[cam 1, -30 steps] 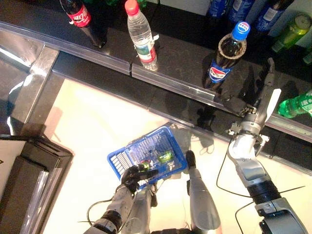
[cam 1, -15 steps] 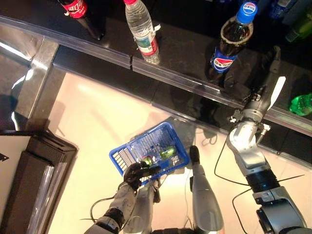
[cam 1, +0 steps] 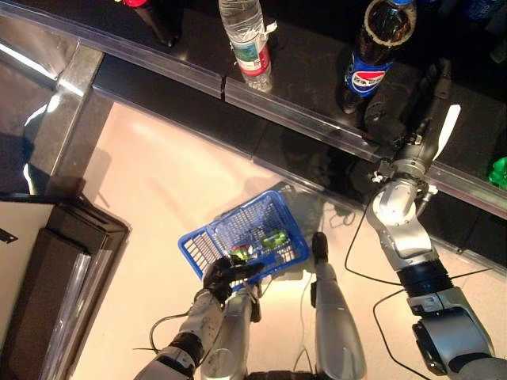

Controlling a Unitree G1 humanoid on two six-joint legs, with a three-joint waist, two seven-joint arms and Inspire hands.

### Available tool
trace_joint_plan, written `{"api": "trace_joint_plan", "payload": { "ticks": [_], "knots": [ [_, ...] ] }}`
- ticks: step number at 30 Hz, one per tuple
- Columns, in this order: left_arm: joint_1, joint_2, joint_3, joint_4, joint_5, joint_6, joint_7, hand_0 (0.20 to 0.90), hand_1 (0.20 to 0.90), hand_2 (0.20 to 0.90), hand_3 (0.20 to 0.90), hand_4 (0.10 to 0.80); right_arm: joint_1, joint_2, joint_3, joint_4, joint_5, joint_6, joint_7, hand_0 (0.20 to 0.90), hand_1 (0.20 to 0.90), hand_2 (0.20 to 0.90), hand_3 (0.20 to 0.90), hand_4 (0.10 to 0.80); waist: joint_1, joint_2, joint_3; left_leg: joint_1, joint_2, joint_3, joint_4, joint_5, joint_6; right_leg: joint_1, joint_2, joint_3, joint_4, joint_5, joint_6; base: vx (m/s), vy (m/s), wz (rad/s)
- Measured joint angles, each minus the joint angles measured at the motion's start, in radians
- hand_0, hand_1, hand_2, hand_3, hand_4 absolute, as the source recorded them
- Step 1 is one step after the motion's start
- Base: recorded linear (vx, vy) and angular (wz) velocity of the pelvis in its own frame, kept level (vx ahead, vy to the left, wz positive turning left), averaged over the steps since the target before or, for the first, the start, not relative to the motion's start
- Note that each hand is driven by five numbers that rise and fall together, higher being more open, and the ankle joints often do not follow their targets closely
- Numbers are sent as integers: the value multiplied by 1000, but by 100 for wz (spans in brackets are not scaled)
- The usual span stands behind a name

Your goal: Pick up the drink and place into the basket.

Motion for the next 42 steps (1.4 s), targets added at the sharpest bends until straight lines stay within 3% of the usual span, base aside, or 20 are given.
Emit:
{"api": "trace_joint_plan", "payload": {
  "ticks": [12,32,42],
  "knots": [
    [-4,0,0,1,0,-5,-2,300,300,300,200,100,15,10,-7,-29,-3,2,49,900,900,900,900,800,-4,0,0,-15,-3,-10,14,0,0,-13,1,0,14,1,1,0,0,0],
    [-4,1,-5,1,-3,-24,8,300,300,300,200,100,123,104,69,-224,-13,27,62,900,900,900,900,800,-7,-17,6,-21,-4,-5,29,-6,2,-19,1,4,26,-4,-1,0,4,0],
    [-5,2,-5,0,-4,-23,16,300,300,300,200,100,55,99,50,-180,-13,26,-36,900,900,900,900,800,-1,-21,6,-27,-3,-10,48,-13,0,-18,1,2,31,-4,1,0,-6,0]
  ]
}}
